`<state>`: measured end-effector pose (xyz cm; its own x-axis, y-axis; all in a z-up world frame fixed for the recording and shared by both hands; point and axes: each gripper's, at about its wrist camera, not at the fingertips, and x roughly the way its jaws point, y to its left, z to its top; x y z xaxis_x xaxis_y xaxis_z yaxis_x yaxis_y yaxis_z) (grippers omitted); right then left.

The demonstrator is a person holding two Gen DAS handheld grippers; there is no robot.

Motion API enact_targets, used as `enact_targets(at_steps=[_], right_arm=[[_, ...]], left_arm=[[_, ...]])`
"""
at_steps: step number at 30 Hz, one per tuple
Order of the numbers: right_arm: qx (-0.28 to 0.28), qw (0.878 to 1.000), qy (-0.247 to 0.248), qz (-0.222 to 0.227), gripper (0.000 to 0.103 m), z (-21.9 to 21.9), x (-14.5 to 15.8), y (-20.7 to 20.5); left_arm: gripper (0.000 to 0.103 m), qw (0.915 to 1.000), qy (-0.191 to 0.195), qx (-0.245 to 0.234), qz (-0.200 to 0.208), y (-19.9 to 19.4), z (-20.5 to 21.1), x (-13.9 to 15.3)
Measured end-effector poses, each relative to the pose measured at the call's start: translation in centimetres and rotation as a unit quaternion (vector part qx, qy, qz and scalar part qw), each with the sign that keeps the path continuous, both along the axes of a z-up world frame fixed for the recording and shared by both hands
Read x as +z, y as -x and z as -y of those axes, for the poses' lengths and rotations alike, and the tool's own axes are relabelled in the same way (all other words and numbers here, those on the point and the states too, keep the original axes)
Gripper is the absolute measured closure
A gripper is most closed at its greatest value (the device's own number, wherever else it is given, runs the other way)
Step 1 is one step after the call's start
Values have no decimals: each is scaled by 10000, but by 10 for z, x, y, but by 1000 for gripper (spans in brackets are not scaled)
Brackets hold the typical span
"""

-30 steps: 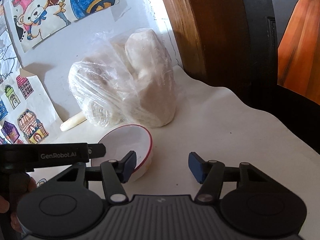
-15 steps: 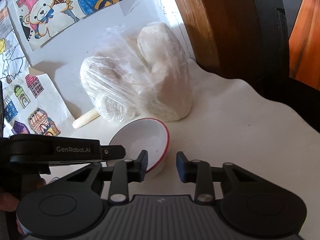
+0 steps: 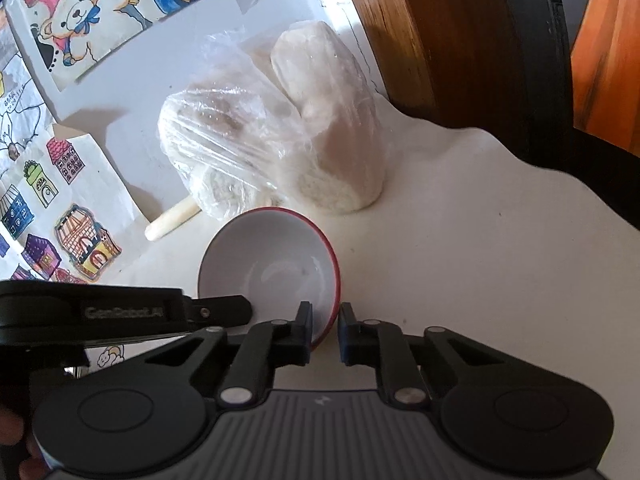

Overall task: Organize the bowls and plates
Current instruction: 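Close both grippers on the rim of the small red-rimmed bowl, then lift the small bowl with both grippers and carry it to the bowl stack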

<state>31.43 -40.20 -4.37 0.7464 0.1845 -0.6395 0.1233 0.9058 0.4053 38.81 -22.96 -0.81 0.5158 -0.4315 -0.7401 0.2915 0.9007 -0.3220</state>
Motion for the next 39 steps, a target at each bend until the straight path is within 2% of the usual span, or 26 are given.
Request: enact_targets(at_steps=[10, 18, 39], right_arm=[[78, 9995, 54, 311, 88, -17, 29, 30], [201, 9980, 75, 591, 88, -28, 51, 58], [950, 9905, -32, 992, 88, -107, 83, 130]], left_arm=[[95, 9993, 1, 28, 372, 36, -18, 29], [95, 9980, 199, 97, 584, 72, -45, 50], [95, 9951, 255, 381, 881, 160, -140, 70]])
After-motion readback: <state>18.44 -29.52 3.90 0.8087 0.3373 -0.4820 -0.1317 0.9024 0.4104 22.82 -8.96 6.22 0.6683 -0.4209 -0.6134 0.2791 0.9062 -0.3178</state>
